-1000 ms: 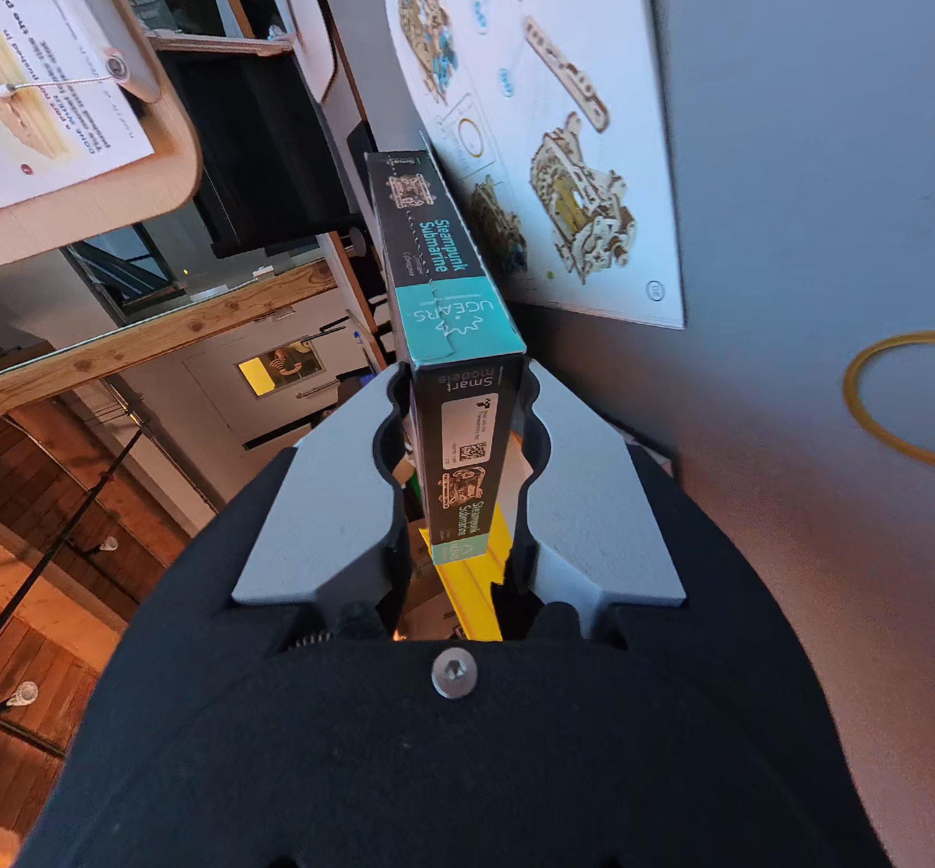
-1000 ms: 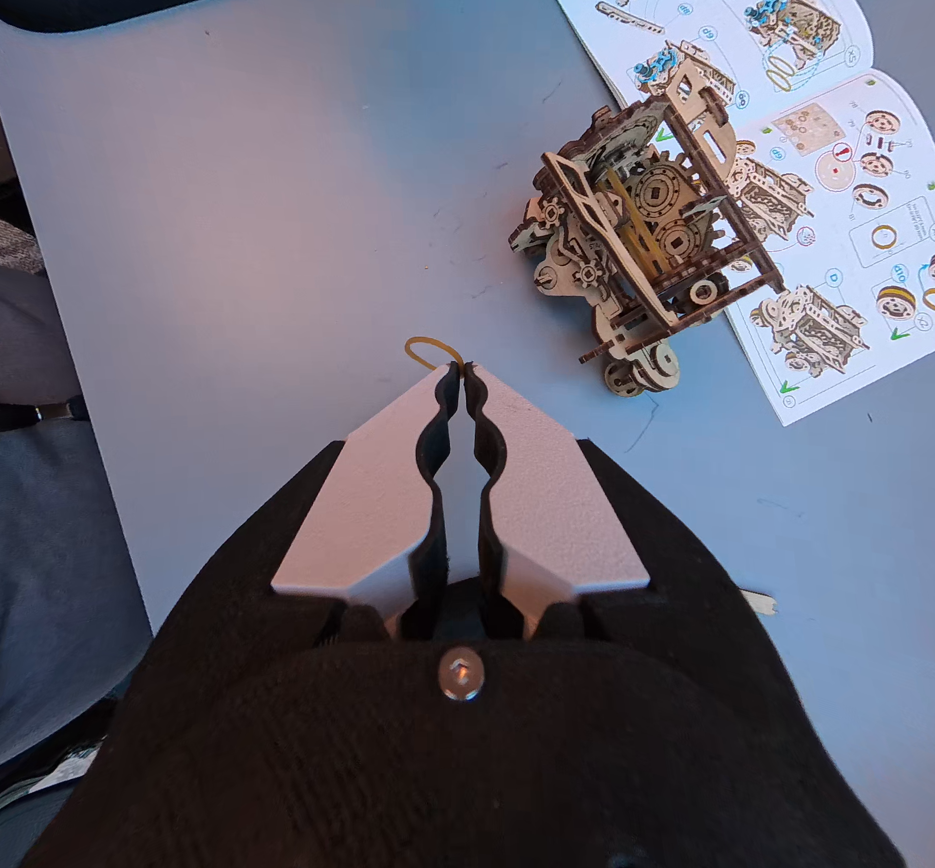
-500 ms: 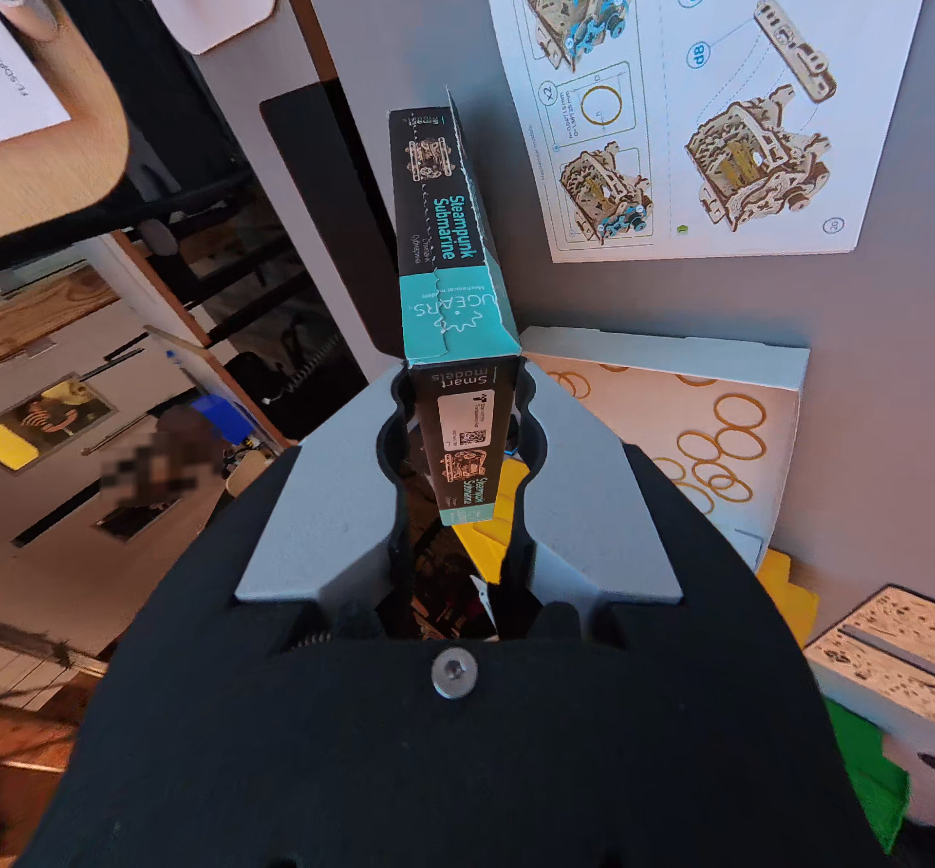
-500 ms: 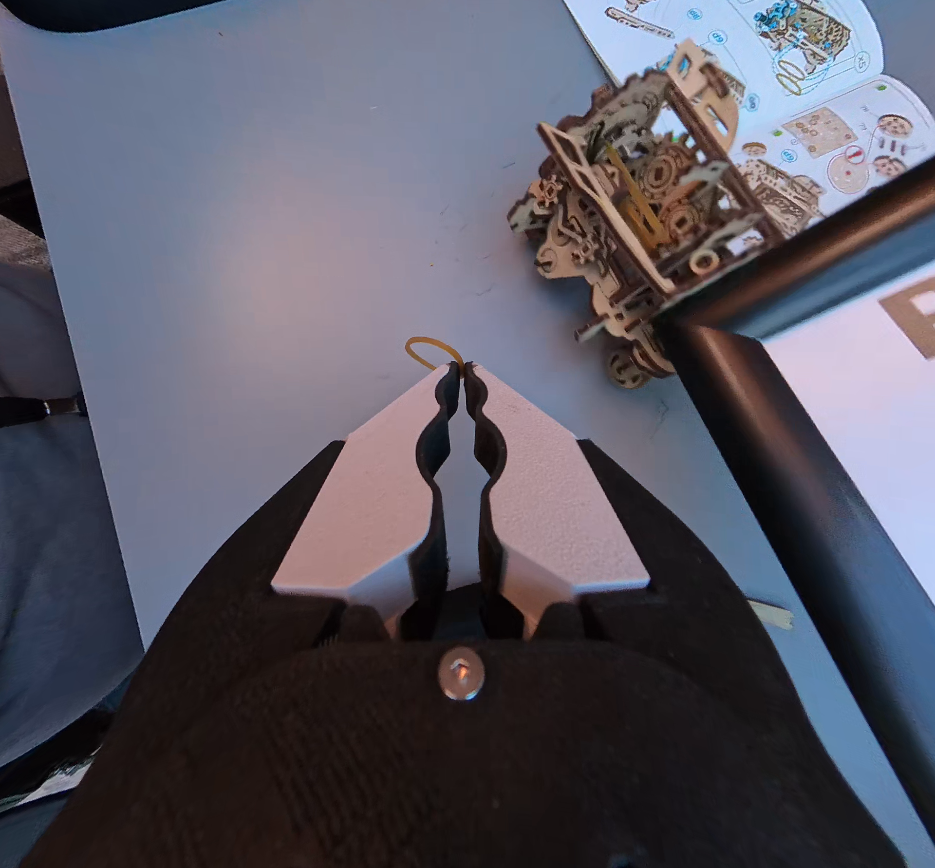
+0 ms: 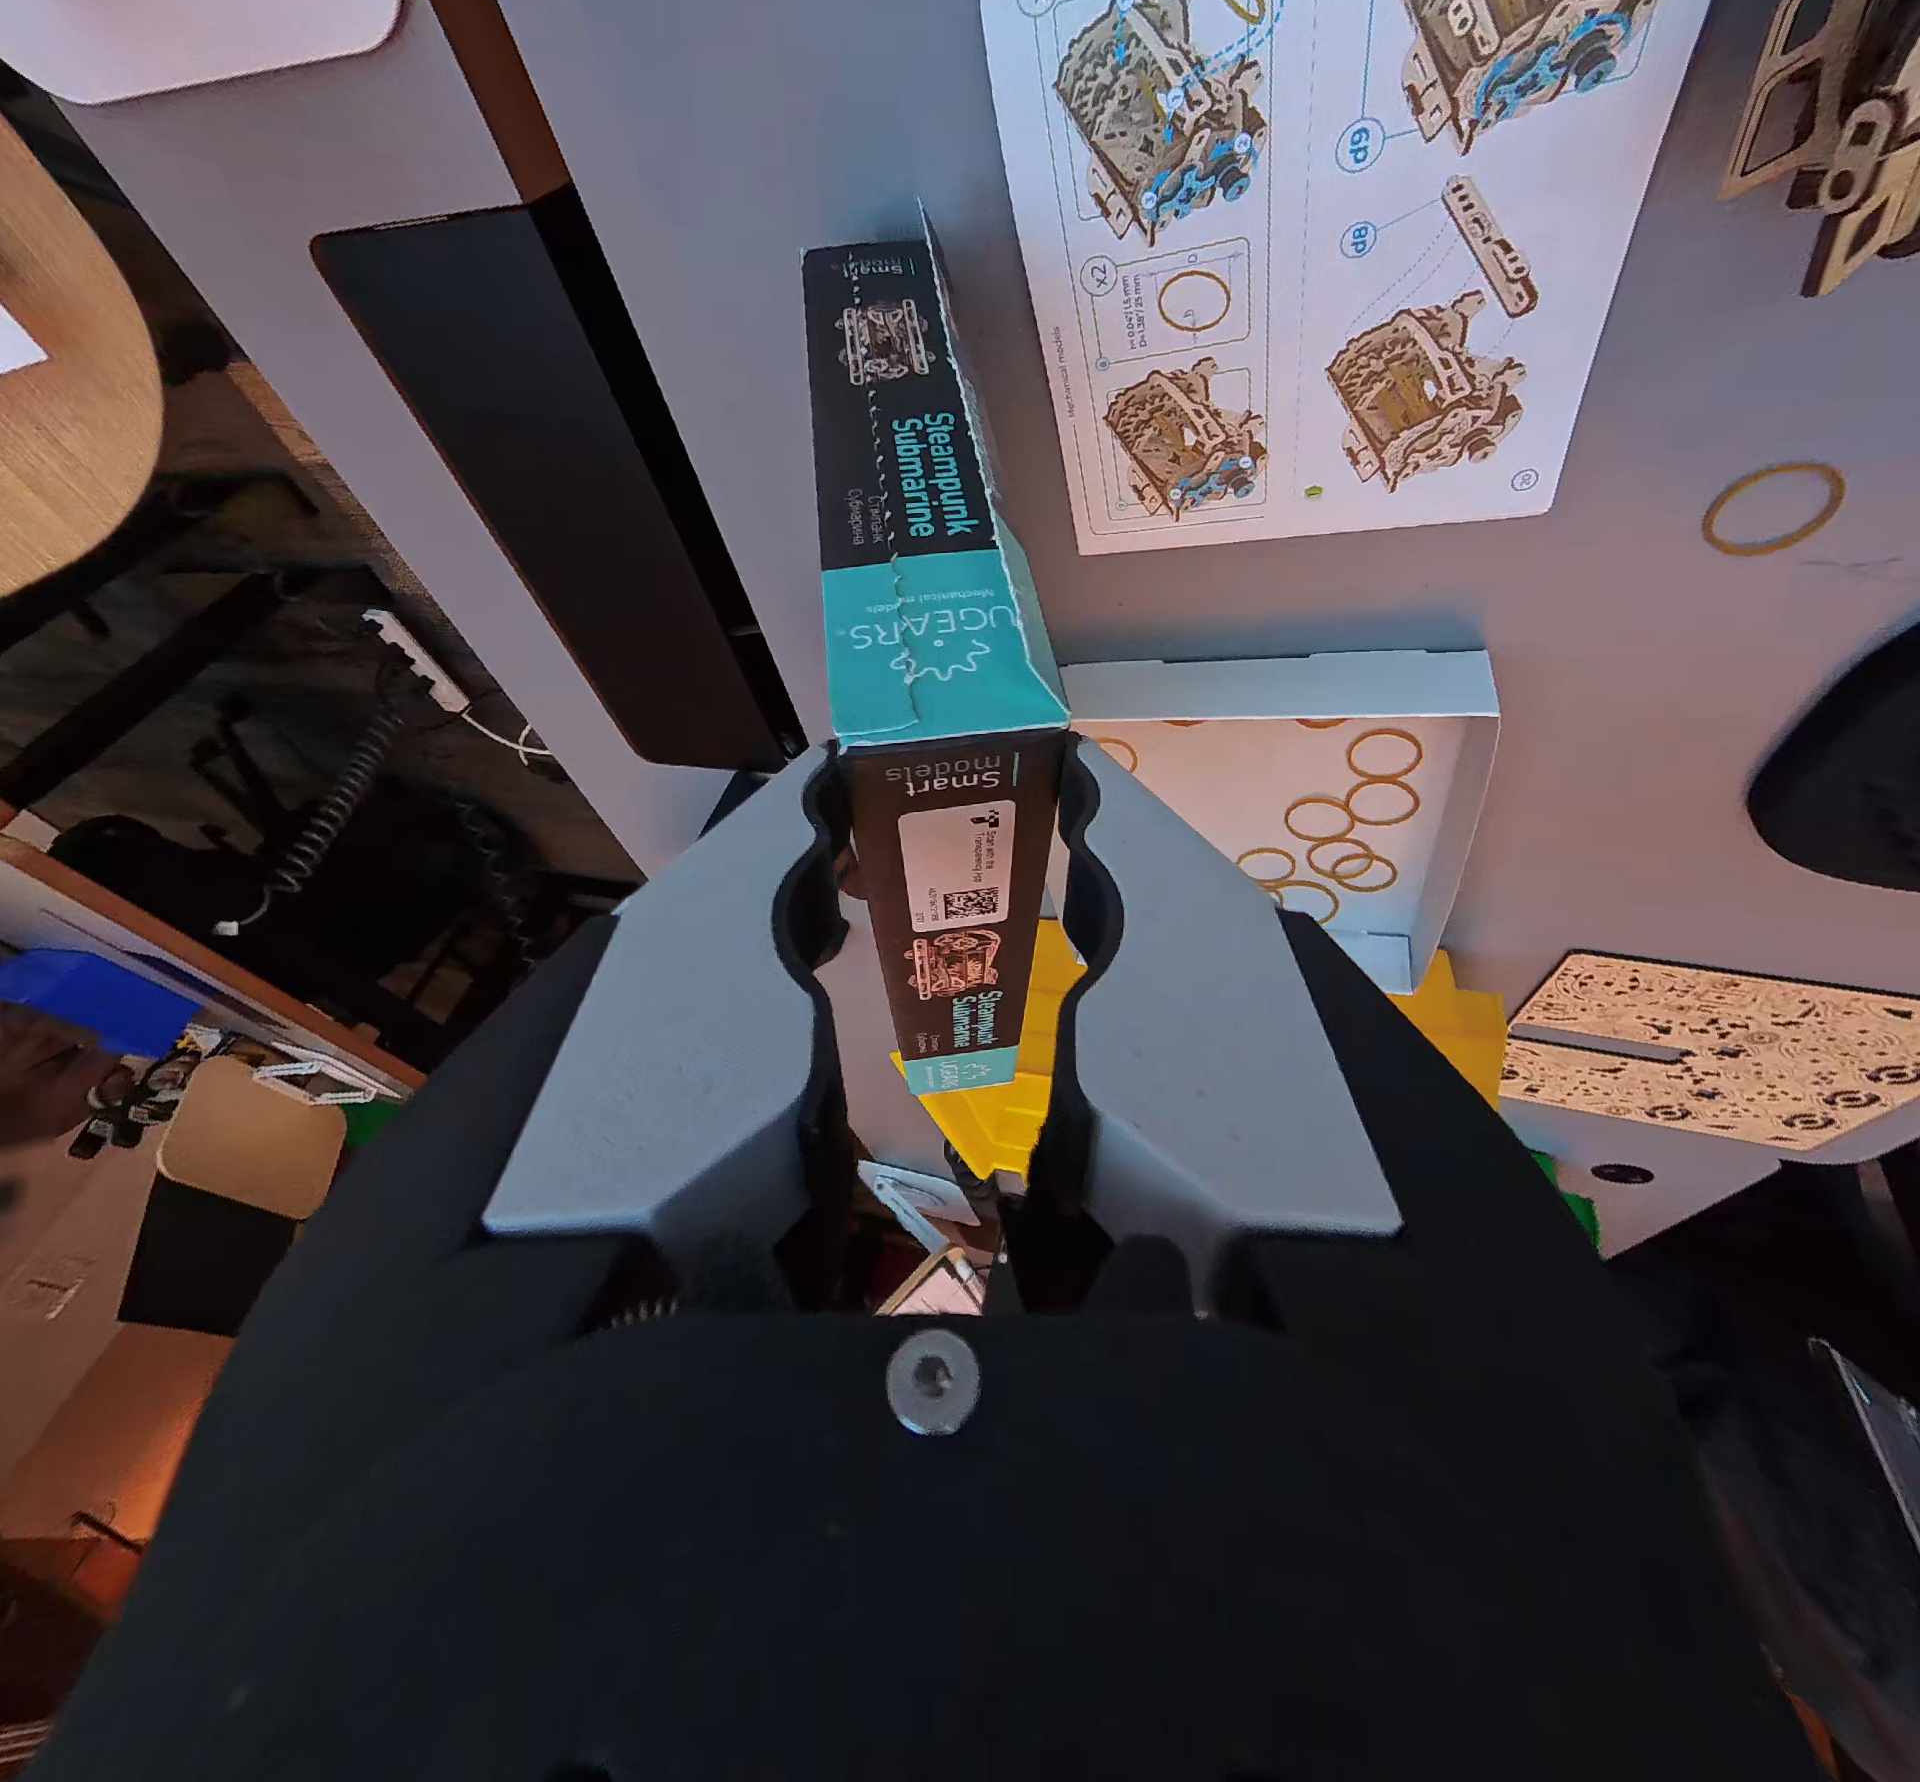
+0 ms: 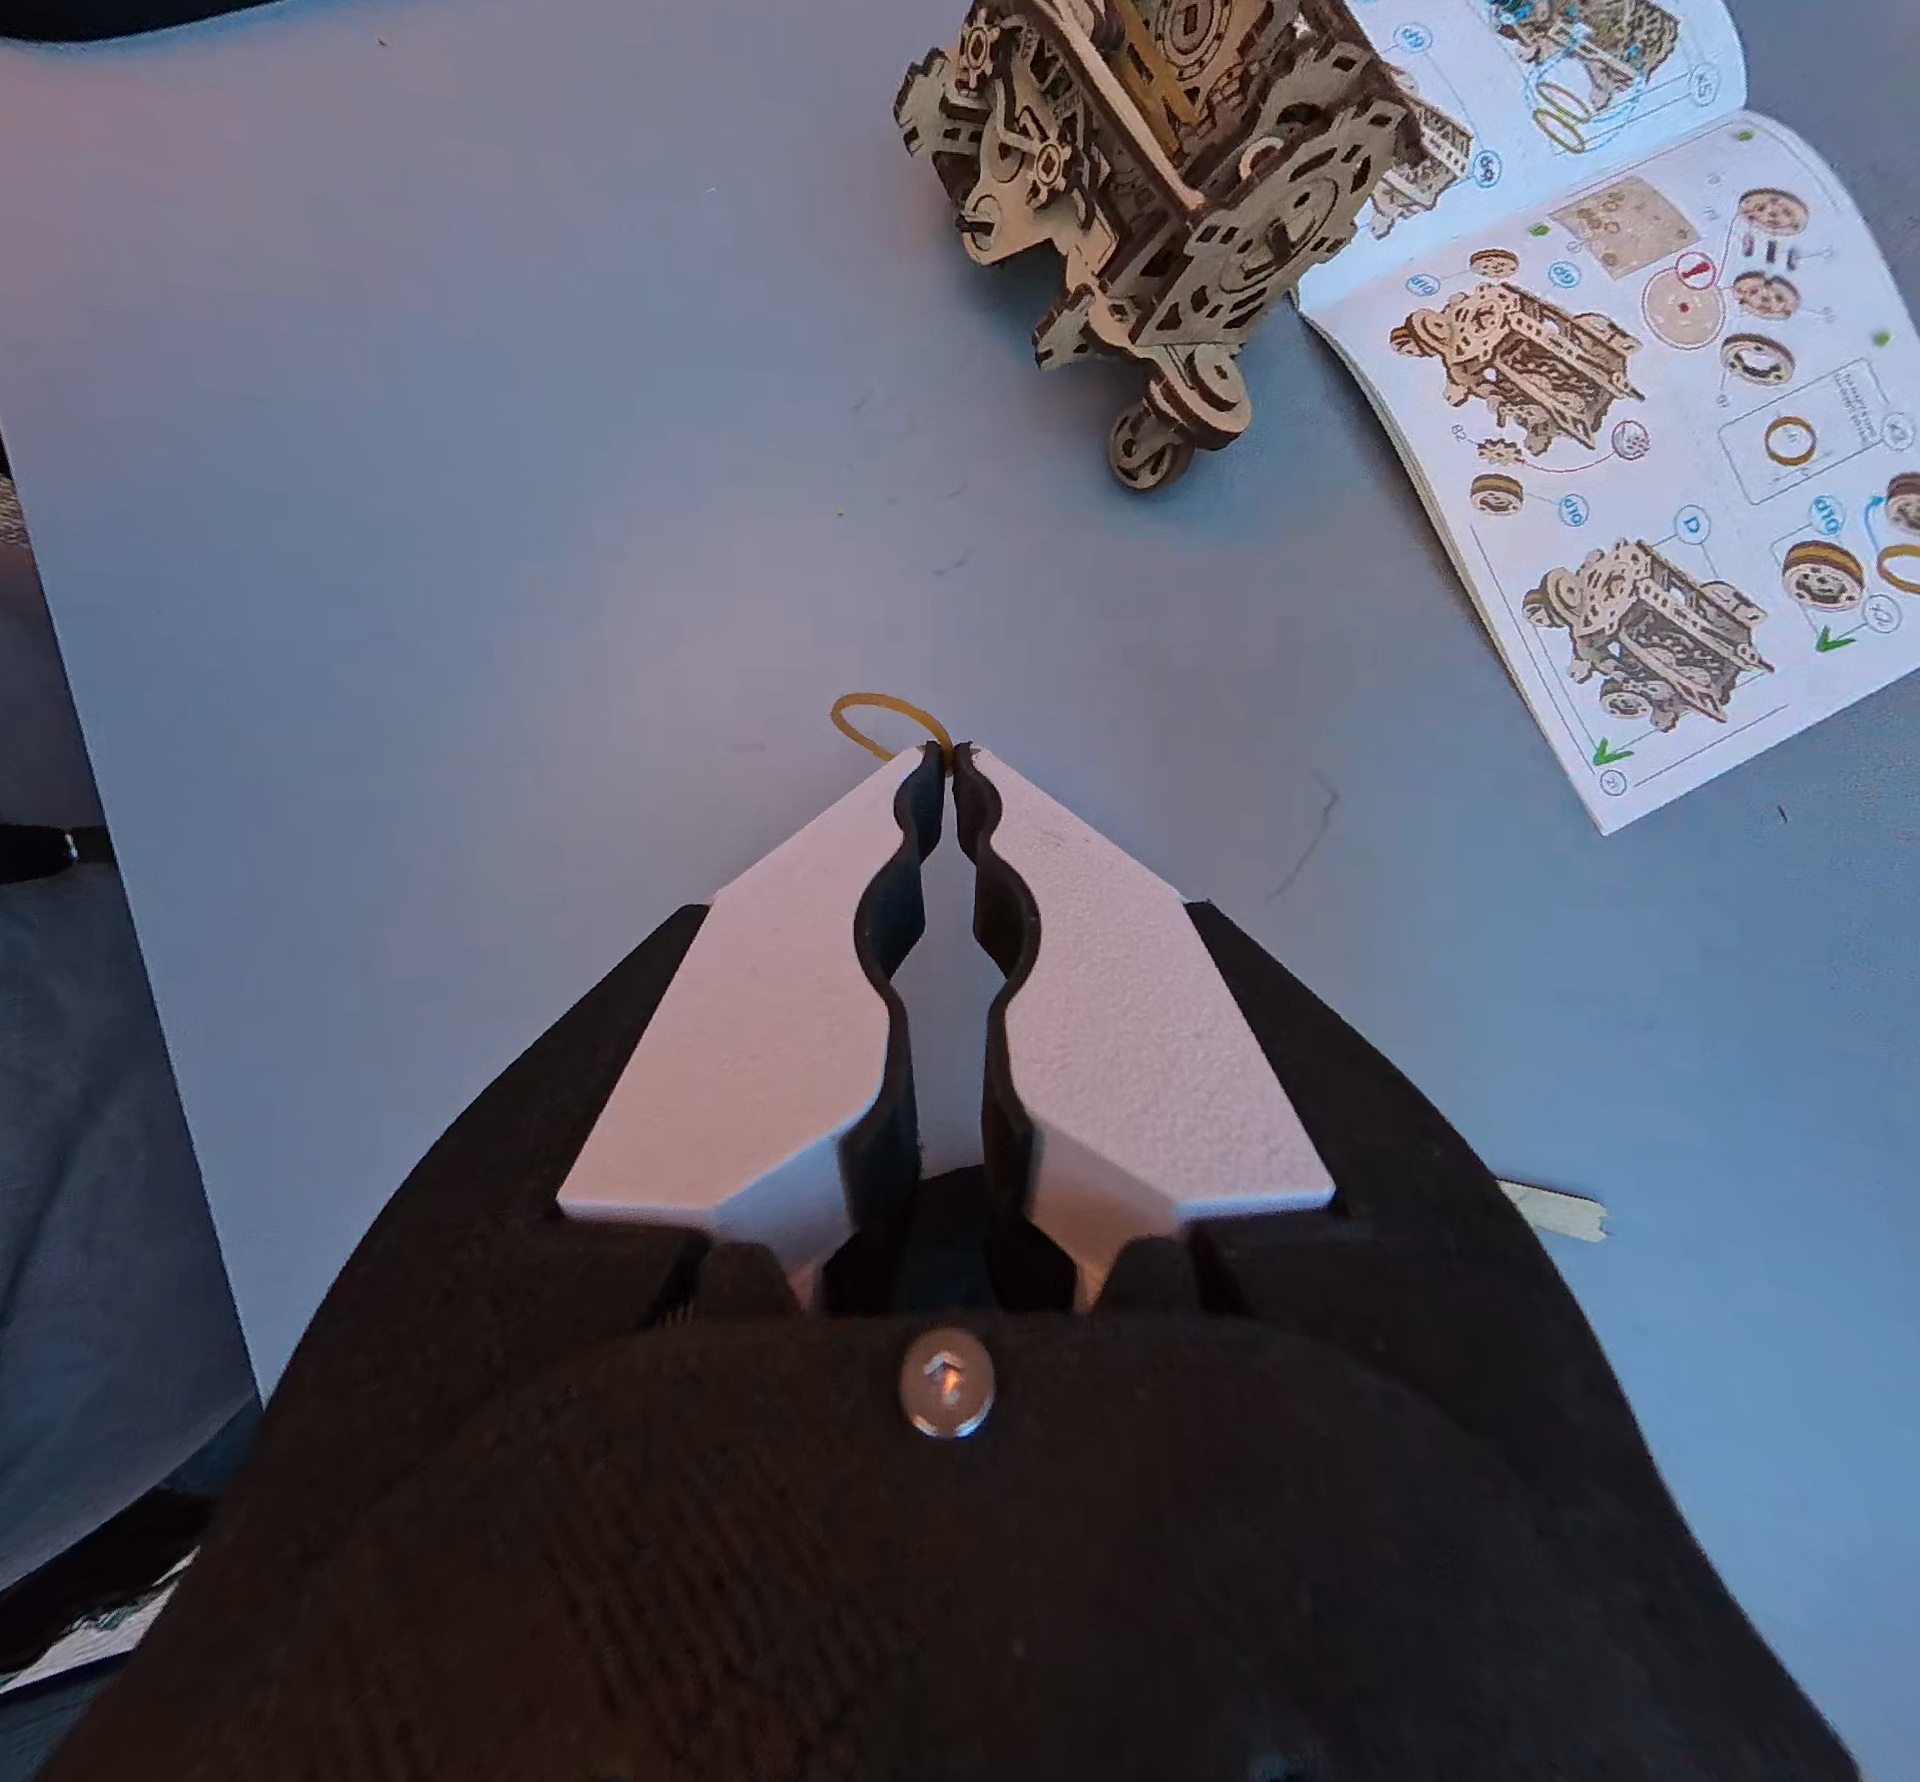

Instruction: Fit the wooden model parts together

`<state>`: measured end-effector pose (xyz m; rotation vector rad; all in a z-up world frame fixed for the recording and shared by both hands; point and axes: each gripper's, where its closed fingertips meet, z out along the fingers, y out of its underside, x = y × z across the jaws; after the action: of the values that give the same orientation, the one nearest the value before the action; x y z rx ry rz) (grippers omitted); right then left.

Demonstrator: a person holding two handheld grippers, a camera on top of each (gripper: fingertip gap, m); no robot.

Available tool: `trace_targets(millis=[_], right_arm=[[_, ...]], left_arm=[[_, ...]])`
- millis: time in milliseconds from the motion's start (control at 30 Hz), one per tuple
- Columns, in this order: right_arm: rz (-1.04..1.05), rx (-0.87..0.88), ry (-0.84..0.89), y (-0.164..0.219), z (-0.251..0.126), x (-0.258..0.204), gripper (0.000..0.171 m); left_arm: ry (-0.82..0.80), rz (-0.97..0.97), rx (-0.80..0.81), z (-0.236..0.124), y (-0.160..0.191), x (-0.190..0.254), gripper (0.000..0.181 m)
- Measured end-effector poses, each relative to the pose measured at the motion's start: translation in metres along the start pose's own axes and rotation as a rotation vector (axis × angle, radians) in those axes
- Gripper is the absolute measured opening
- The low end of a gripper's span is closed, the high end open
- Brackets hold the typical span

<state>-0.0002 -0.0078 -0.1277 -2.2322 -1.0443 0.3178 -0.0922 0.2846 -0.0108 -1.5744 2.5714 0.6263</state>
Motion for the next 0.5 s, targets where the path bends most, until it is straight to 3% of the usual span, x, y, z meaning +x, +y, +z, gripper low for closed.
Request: trace_targets(millis=[33,500], right_arm=[[0.001,0.000,0.000,0.001,0.000,0.000,0.000],[0.006,-0.010,-0.002,0.005,0.004,0.005,0.000]], left_arm=[[0.005,0.007,-0.003,0.000,0.000,0.000,0.039],[0.218,0.021,-0.060,-0.003,-0.018,-0.024,0.039]])
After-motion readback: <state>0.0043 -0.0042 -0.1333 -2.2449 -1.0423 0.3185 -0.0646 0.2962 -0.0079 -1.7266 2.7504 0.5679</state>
